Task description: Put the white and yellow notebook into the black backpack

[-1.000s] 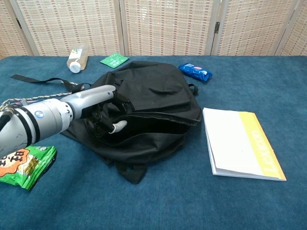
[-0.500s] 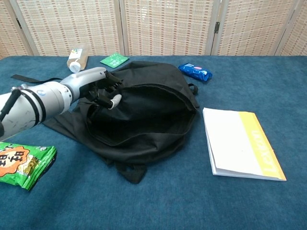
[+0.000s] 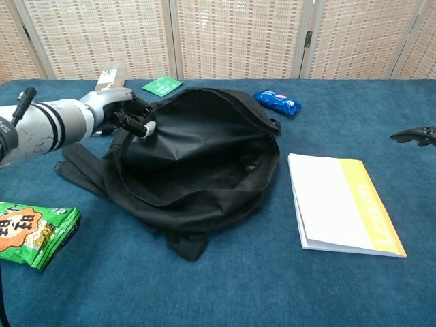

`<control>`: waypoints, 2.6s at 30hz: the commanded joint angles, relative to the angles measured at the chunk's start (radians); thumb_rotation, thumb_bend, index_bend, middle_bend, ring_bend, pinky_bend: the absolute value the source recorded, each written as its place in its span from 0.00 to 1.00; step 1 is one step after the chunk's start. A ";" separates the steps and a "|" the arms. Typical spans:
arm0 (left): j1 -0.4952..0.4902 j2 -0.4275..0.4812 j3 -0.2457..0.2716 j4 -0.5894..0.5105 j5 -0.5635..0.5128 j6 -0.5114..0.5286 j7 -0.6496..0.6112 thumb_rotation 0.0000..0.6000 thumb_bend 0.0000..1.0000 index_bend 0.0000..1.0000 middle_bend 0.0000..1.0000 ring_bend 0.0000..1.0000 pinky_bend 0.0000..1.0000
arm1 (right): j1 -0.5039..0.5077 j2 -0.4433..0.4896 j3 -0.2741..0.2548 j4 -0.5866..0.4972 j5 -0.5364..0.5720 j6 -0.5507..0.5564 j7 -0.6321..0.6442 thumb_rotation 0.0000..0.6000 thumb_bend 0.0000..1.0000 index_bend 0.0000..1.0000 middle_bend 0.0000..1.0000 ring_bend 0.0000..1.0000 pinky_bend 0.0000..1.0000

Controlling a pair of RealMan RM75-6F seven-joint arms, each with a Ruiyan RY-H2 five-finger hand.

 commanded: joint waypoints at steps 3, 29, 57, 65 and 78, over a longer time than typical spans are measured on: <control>-0.017 0.013 0.001 0.003 -0.066 -0.016 0.012 1.00 0.65 0.65 0.36 0.31 0.05 | 0.056 -0.114 -0.037 0.181 -0.052 0.012 0.077 1.00 0.33 0.14 0.16 0.21 0.17; -0.049 0.018 0.034 0.007 -0.118 -0.028 -0.003 1.00 0.65 0.62 0.35 0.29 0.04 | 0.106 -0.285 -0.114 0.496 -0.045 0.068 0.217 1.00 0.25 0.15 0.15 0.18 0.11; -0.050 0.026 0.054 0.022 -0.115 -0.047 -0.031 1.00 0.65 0.61 0.34 0.28 0.04 | 0.132 -0.318 -0.127 0.497 -0.006 0.067 0.181 1.00 0.25 0.15 0.18 0.23 0.12; -0.047 0.031 0.056 0.022 -0.106 -0.052 -0.042 1.00 0.65 0.61 0.34 0.27 0.04 | 0.129 -0.348 -0.116 0.524 0.007 0.107 0.185 1.00 0.25 0.20 0.22 0.26 0.13; -0.042 0.046 0.052 0.005 -0.102 -0.060 -0.063 1.00 0.65 0.61 0.34 0.27 0.04 | 0.121 -0.450 -0.055 0.568 0.056 0.211 0.215 1.00 0.26 0.25 0.28 0.33 0.18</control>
